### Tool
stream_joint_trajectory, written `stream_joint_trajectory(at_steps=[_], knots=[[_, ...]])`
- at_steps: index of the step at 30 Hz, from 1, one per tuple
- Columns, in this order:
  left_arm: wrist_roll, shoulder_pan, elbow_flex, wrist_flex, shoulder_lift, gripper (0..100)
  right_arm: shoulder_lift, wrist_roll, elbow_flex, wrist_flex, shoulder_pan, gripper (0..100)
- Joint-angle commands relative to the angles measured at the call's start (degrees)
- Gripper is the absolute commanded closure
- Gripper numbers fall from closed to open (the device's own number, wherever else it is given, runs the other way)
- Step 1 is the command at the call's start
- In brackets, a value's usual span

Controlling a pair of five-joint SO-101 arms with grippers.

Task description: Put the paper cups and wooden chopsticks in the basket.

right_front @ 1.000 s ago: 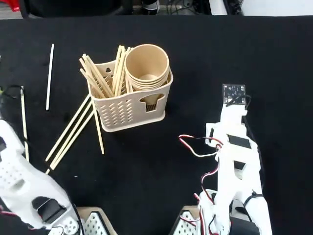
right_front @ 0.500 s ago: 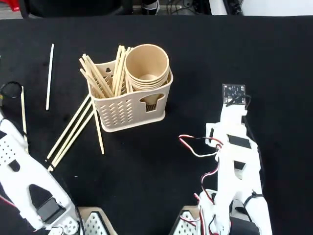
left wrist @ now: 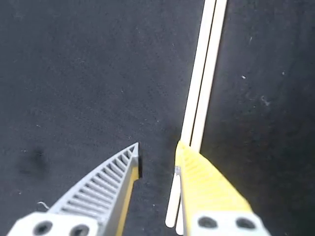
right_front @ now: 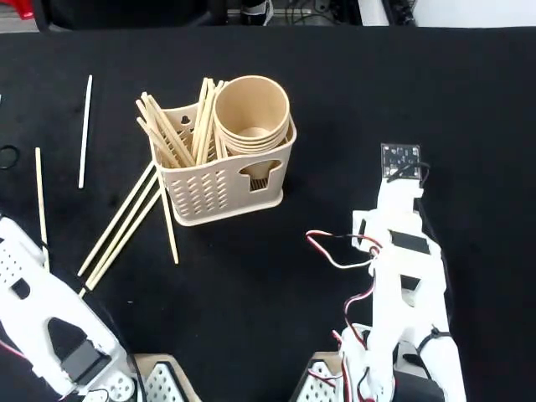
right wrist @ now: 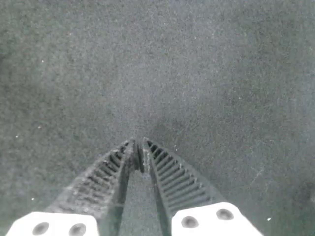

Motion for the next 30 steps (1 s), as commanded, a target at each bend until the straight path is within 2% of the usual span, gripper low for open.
stream_joint_trajectory(at_steps=[1,4,7,13,21,30], knots=[[-0.44,0.40,1.36,0.18,-1.14,87,-0.13,0.70,-0.22,-0.88,-0.09,97.7],[-0.26,0.75,1.98,0.70,-1.41,87,-0.13,0.70,-0.22,-0.88,-0.09,97.7],[-0.09,0.75,1.80,1.32,-1.58,81,-0.13,0.70,-0.22,-0.88,-0.09,97.7],[-0.18,1.27,-1.63,6.51,-4.57,78,-0.13,0.70,-0.22,-0.88,-0.09,97.7],[-0.09,2.24,-0.22,6.86,-5.10,78,-0.13,0.70,-0.22,-0.88,-0.09,97.7],[-0.44,1.19,1.19,2.46,-4.13,78,-0.13,0.70,-0.22,-0.88,-0.09,97.7]])
